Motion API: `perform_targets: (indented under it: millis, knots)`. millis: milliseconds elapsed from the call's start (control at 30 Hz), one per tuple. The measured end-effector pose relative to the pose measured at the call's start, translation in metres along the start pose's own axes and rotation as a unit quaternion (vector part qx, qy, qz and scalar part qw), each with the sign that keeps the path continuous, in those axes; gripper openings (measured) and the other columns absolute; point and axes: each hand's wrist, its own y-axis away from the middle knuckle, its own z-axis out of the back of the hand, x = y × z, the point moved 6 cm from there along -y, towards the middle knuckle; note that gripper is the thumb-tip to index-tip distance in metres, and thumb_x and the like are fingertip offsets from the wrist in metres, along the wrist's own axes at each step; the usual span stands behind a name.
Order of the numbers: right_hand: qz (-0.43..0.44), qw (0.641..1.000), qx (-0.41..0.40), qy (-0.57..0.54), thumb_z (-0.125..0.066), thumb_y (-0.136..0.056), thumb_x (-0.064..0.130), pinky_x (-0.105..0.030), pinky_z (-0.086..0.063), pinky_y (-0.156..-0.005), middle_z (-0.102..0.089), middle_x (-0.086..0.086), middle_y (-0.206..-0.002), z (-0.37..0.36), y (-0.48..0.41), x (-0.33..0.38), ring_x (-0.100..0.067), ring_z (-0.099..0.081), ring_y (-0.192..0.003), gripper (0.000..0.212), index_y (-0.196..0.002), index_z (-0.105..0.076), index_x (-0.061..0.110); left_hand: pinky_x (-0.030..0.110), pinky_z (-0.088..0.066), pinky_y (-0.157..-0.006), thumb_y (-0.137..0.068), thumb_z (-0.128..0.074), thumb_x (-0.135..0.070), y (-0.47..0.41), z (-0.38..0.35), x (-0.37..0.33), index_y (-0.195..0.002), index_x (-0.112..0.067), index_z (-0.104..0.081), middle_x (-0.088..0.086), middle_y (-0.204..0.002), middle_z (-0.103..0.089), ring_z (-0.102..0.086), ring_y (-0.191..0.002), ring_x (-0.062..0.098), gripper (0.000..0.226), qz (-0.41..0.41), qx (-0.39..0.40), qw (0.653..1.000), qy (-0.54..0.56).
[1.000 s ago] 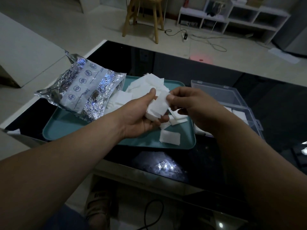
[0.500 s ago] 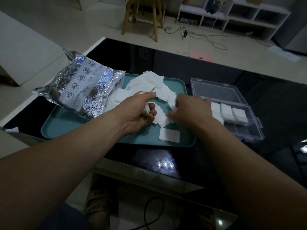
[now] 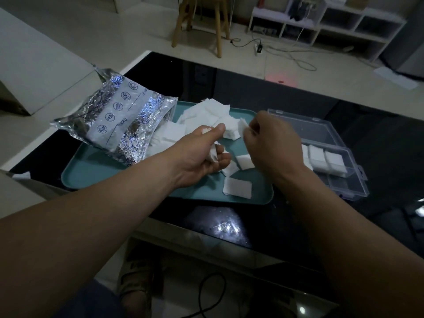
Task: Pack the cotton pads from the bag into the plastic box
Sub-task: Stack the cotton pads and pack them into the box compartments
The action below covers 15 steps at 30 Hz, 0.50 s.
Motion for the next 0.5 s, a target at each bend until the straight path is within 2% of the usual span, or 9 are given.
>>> perform_targets:
  millis: [67, 133, 200, 300, 400, 433, 500]
  knots:
    - [0.009, 0.998, -0.005, -0.064, -0.062, -0.101, 0.035, -0.028, -0.043, -0.057, -0.059, 0.008, -0.074, 0.006, 0.007, 0.015, -0.008, -0.055, -0.065, 0.020, -0.086, -0.060, 0.022, 0.030, -0.061, -0.066, -0.104, -0.055, -0.040, 0.003, -0.008, -0.001, -0.129, -0.012, -0.052, 0.013, -0.101, -0.062, -0.069, -0.082, 0.023, 0.037, -0.013, 0.027, 0.999, -0.017]
    - [0.013, 0.994, 0.000, -0.110, -0.062, -0.100, 0.038, -0.025, -0.038, -0.054, -0.061, 0.008, -0.071, 0.006, 0.017, 0.027, -0.006, -0.056, -0.063, 0.024, -0.081, -0.060, 0.024, 0.034, -0.063, -0.071, -0.106, -0.050, -0.041, 0.006, -0.015, -0.003, -0.123, -0.012, -0.054, 0.008, -0.098, -0.071, -0.072, -0.081, 0.018, 0.033, -0.030, 0.048, 0.998, -0.015]
    - [0.019, 0.990, 0.018, -0.138, -0.063, -0.098, 0.036, -0.031, -0.047, -0.056, -0.064, 0.008, -0.071, 0.002, 0.023, 0.034, -0.007, -0.059, -0.064, 0.022, -0.079, -0.062, 0.025, 0.032, -0.061, -0.064, -0.107, -0.047, -0.040, 0.008, -0.015, -0.004, -0.124, -0.013, -0.055, 0.002, -0.091, -0.074, -0.073, -0.076, 0.013, 0.033, -0.041, 0.043, 0.998, -0.009]
    - [0.026, 0.978, 0.073, -0.195, -0.065, -0.096, 0.038, -0.034, -0.055, -0.065, -0.068, 0.009, -0.078, 0.000, 0.027, 0.034, -0.006, -0.063, -0.072, 0.016, -0.088, -0.071, 0.025, 0.029, -0.057, -0.060, -0.108, -0.046, -0.039, 0.006, -0.011, -0.004, -0.131, -0.012, -0.055, 0.003, -0.098, -0.075, -0.073, -0.077, 0.012, 0.037, -0.035, 0.039, 0.999, -0.011]
    - [0.071, 0.967, 0.137, -0.203, -0.073, -0.089, 0.050, -0.022, -0.050, -0.078, -0.067, 0.014, -0.103, 0.004, 0.033, 0.033, -0.001, -0.060, -0.092, 0.027, -0.105, -0.069, 0.028, 0.027, -0.057, -0.061, -0.105, -0.050, -0.048, 0.007, -0.010, -0.002, -0.125, -0.016, -0.062, 0.001, -0.095, -0.067, -0.063, -0.076, 0.011, 0.039, 0.009, 0.064, 0.998, -0.005]
    - [0.084, 0.963, 0.158, -0.202, -0.078, -0.084, 0.049, -0.015, -0.047, -0.078, -0.063, 0.014, -0.108, 0.004, 0.035, 0.033, -0.001, -0.058, -0.095, 0.034, -0.107, -0.066, 0.027, 0.025, -0.056, -0.060, -0.103, -0.052, -0.051, 0.008, -0.012, 0.000, -0.123, -0.019, -0.064, 0.001, -0.095, -0.062, -0.059, -0.078, 0.012, 0.039, 0.026, 0.086, 0.996, -0.001]
    - [0.085, 0.954, 0.190, -0.215, -0.087, -0.077, 0.041, -0.008, -0.045, -0.072, -0.061, 0.010, -0.106, 0.004, 0.039, 0.031, -0.001, -0.058, -0.092, 0.043, -0.104, -0.060, 0.022, 0.025, -0.056, -0.059, -0.101, -0.053, -0.054, 0.011, -0.018, 0.002, -0.115, -0.020, -0.069, 0.001, -0.100, -0.062, -0.058, -0.088, 0.016, 0.040, 0.049, 0.134, 0.990, 0.006]
